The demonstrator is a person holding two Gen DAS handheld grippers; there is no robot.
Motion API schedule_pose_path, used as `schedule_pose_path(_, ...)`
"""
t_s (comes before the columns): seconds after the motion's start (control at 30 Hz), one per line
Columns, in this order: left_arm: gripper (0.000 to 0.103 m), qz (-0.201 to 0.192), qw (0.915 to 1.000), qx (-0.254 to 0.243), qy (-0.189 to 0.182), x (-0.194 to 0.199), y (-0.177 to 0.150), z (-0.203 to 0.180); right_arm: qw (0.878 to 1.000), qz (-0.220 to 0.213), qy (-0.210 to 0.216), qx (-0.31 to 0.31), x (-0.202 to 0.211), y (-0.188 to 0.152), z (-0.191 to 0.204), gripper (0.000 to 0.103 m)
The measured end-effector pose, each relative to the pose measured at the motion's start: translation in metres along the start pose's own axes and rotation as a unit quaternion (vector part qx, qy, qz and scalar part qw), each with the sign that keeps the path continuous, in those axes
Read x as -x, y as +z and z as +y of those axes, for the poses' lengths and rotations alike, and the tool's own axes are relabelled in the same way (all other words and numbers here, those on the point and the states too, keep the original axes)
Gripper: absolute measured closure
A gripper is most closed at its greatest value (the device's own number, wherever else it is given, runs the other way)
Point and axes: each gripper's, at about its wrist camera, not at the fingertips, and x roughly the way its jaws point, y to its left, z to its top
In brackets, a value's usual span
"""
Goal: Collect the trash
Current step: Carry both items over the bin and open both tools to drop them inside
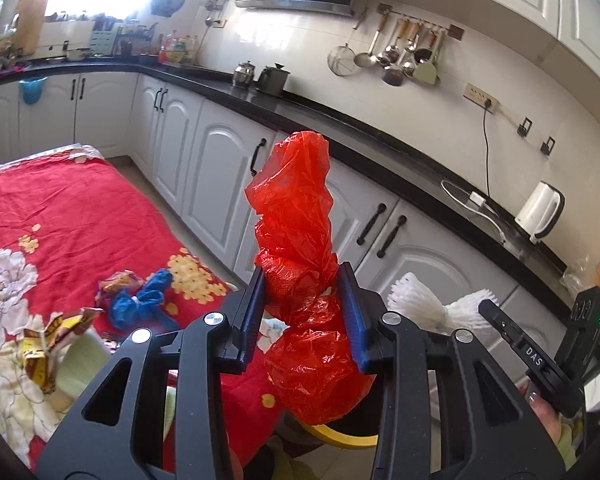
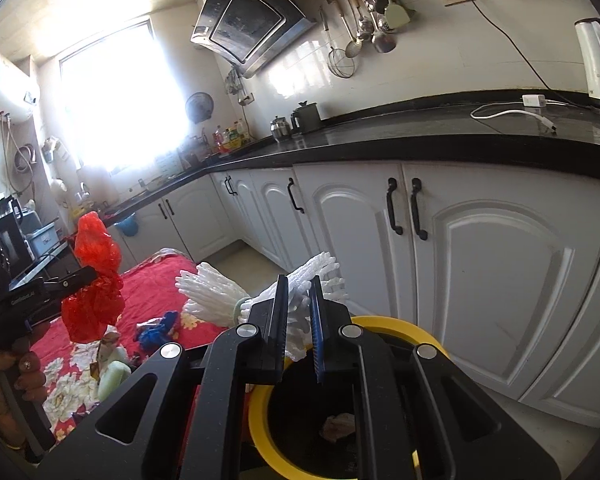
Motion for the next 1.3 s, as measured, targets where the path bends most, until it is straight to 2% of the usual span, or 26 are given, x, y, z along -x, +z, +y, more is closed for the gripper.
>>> schedule_pose_path(0.5,0.074,0.032,0.9986,-0.038,-0.019,-0.03,-0.026,-0.042,0.999,0.005,-0.042,0.012,0.008,-0.019,-0.027,0.092)
schedule_pose_path(1.07,0.073,0.093,0.993,-0.066,-0.03,-0.085,-0.064,-0.069,0.995,0.06,-0.082,-0.007,-0.01,-0.054,-0.064,0.092)
schedule_pose_path(1.3,0.073,0.126,0.9892,-0.069,-0.029,-0.108,-0.082,-0.07,0.993,0.084,-0.085,-0.014,-0.02,-0.067,-0.071,0.092)
